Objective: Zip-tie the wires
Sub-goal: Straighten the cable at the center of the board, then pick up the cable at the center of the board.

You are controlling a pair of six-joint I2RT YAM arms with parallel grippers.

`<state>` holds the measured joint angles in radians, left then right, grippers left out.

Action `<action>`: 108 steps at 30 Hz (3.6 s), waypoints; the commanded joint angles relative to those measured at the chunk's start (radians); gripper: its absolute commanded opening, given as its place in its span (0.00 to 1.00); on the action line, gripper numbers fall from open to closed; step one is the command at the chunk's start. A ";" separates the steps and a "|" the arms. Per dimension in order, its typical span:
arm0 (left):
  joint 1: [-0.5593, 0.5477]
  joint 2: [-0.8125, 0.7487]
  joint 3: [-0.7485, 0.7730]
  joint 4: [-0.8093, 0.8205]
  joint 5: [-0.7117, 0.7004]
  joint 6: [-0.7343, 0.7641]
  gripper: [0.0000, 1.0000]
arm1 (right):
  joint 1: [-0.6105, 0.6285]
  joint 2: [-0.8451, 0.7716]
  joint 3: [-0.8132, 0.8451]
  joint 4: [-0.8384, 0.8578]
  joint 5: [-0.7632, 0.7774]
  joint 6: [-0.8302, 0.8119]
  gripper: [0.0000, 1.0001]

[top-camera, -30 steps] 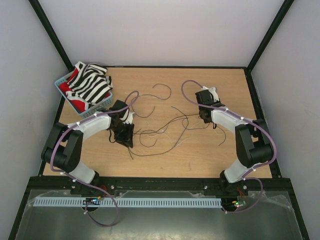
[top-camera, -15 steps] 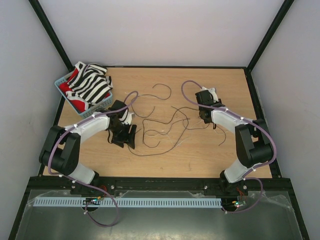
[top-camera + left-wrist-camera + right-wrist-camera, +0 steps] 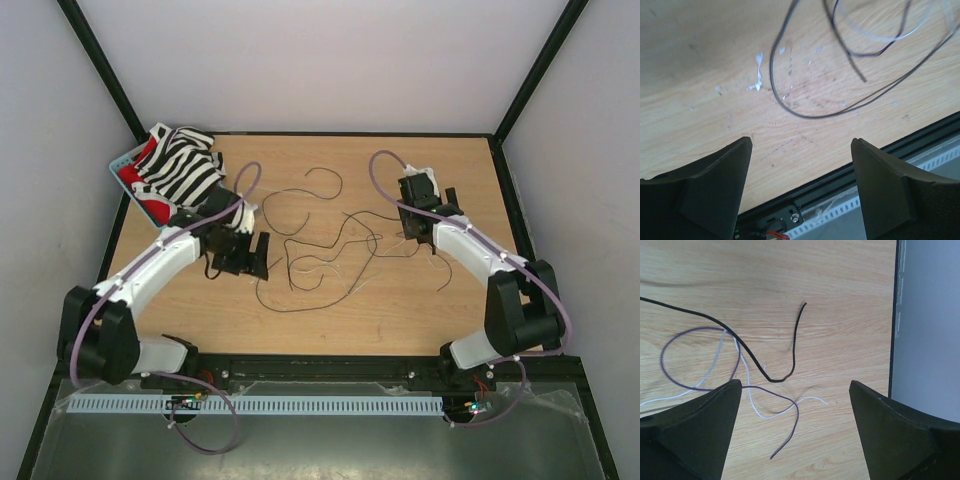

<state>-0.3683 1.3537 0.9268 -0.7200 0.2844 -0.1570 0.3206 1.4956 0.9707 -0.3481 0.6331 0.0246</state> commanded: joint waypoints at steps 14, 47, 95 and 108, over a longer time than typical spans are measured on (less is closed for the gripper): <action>0.036 -0.261 0.395 0.062 -0.104 0.146 0.99 | 0.077 -0.008 0.221 0.145 -0.528 0.186 1.00; 0.096 -0.378 0.285 0.086 0.002 0.180 0.99 | 0.135 0.948 1.103 0.011 -0.407 0.216 0.59; 0.171 -0.188 0.682 0.165 0.250 0.268 0.99 | 0.134 0.432 1.245 0.211 -0.604 0.091 0.00; 0.171 -0.237 0.575 0.637 0.339 0.164 0.99 | 0.134 0.266 1.173 0.262 -0.640 -0.013 0.00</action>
<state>-0.2005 1.1679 1.5715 -0.3485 0.5884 0.0750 0.4553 1.8301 2.1780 -0.1436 0.0055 0.0692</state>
